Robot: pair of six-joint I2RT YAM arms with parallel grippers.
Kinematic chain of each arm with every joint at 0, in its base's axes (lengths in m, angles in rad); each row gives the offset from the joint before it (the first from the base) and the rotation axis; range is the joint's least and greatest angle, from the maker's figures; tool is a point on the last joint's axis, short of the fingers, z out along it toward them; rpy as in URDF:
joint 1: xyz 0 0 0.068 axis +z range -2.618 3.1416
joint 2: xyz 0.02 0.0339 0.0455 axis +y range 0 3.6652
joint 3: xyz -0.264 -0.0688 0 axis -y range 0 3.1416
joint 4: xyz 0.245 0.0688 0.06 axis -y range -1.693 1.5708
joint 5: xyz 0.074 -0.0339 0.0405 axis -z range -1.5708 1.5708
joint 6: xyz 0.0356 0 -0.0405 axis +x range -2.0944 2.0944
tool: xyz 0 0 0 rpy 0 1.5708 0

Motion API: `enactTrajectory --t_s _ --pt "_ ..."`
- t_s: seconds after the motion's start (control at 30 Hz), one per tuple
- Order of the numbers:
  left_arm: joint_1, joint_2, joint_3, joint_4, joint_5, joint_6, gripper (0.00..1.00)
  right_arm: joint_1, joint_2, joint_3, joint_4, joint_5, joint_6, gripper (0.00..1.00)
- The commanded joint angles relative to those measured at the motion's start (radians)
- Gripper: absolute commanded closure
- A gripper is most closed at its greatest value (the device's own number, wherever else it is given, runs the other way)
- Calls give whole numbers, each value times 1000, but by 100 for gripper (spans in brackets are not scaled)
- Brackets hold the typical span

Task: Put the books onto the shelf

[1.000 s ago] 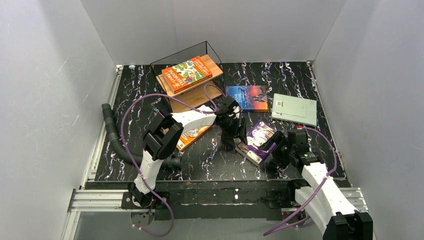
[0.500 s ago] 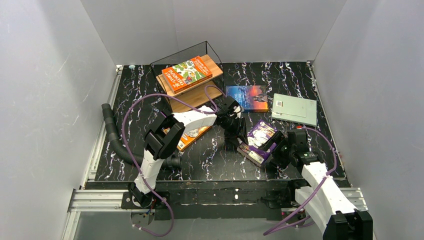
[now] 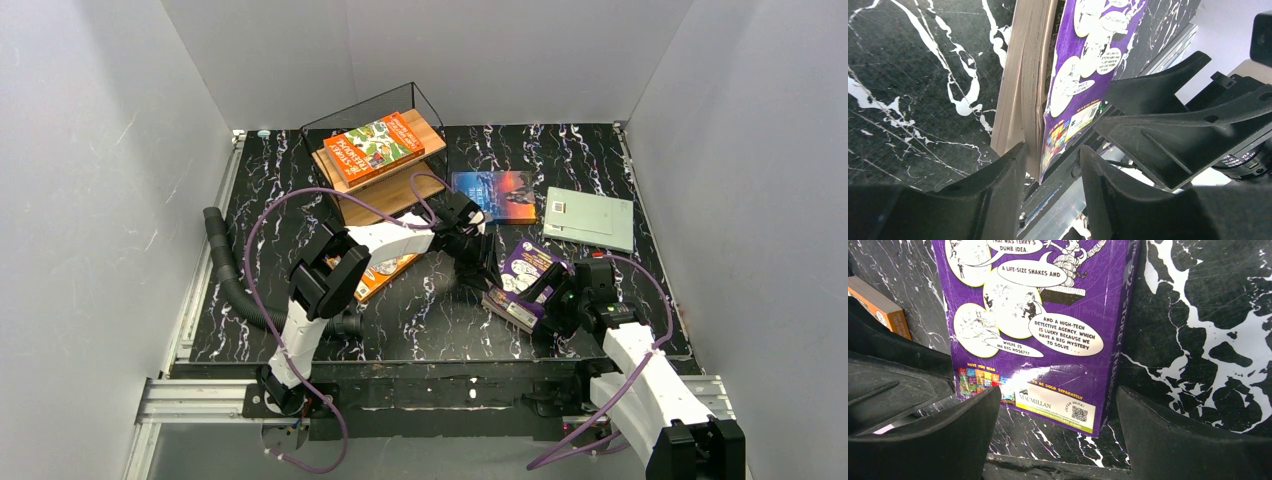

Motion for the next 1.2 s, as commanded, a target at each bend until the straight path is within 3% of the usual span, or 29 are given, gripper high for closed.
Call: enactTrajectory --t_s 0.0,0.4,0.57,0.97,1.17 --pt "-14 -14 -18 -39 62 -10 59 -3 -4 -1 23 -13 -8 7" --pt "-16 11 -41 -32 72 -19 75 -4 -8 -6 25 -13 -6 7" --pt "-19 15 -46 -25 73 -27 100 -4 -8 -8 26 -15 -5 7" --pt "4 -148 -204 -75 -85 38 100 -33 -8 -15 88 -86 7 6" --pt "55 -210 -332 125 -8 -103 100 -67 38 -75 214 -190 37 6"
